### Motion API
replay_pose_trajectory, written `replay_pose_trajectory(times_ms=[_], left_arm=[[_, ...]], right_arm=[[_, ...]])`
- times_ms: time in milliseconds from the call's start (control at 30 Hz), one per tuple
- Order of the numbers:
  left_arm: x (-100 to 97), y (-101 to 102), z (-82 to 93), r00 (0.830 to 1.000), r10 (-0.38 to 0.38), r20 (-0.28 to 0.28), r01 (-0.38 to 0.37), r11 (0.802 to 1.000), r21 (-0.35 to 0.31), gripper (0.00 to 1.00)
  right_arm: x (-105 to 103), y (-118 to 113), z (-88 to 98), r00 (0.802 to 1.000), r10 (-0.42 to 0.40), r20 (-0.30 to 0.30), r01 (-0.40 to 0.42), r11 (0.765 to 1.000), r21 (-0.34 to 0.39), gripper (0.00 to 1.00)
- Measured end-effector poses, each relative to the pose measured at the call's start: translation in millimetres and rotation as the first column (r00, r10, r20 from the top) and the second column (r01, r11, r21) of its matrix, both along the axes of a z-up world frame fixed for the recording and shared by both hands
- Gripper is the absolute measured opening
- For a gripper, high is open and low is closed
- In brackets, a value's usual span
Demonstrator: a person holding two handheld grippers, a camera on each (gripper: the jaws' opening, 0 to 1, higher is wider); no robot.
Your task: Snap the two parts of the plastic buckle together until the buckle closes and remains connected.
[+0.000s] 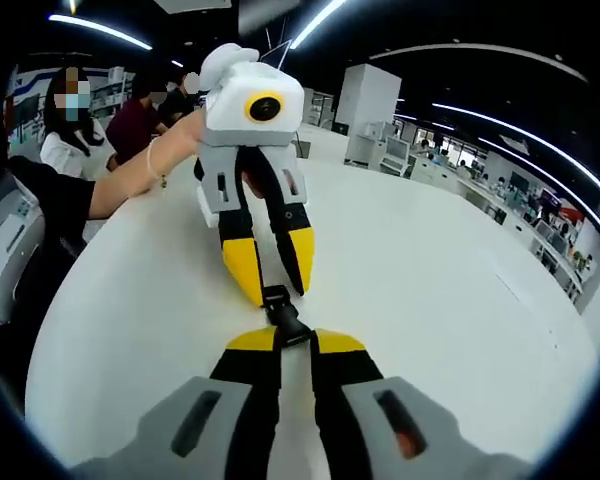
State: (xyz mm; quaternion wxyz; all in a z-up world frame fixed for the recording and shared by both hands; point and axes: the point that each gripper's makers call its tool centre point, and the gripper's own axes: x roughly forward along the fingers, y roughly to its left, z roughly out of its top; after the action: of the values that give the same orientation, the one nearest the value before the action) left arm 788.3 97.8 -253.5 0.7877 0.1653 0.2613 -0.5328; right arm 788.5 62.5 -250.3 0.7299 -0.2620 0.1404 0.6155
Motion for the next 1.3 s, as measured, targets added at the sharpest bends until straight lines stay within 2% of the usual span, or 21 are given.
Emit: replay_pose_trajectory(times_ms=[133, 267, 400, 633, 900, 1167, 1300], left_arm=[[-7.1, -4, -1.8, 1.0, -0.015, -0.008, 0.015, 1.0, 0.002, 0.17], [-12.1, -5, -2.9, 1.0, -0.02, -0.024, 0.02, 1.0, 0.003, 0.17], [-15.6, -7, -3.8, 0.999, -0.025, -0.032, 0.025, 1.0, -0.001, 0.17], [-18.6, -8, -5.5, 0.999, -0.025, -0.04, 0.025, 1.0, -0.013, 0.15], [-17.4, -9, -6.4, 0.999, -0.034, -0.042, 0.033, 0.999, -0.021, 0.14], [-18.3, -10, -6.5, 0.998, -0.036, -0.055, 0.035, 0.999, -0.026, 0.14], [-17.2, -10, -6.1, 0.998, -0.031, -0.057, 0.03, 0.999, -0.023, 0.14]], right_arm=[[-8, -1, -1.3, 0.999, 0.039, -0.019, -0.039, 0.999, -0.002, 0.11], [-3, -3, -1.8, 0.999, 0.036, -0.034, -0.035, 0.999, 0.014, 0.13], [0, -4, -3.8, 0.996, 0.035, -0.087, -0.031, 0.998, 0.05, 0.13], [-4, 1, -4.4, 0.988, 0.11, -0.112, -0.097, 0.989, 0.114, 0.12], [-8, 3, -1.3, 0.979, 0.157, -0.127, -0.143, 0.983, 0.117, 0.12], [-5, 7, 0.5, 0.979, 0.156, -0.134, -0.139, 0.982, 0.129, 0.12], [-5, 7, 1.2, 0.982, 0.141, -0.127, -0.127, 0.986, 0.109, 0.12]])
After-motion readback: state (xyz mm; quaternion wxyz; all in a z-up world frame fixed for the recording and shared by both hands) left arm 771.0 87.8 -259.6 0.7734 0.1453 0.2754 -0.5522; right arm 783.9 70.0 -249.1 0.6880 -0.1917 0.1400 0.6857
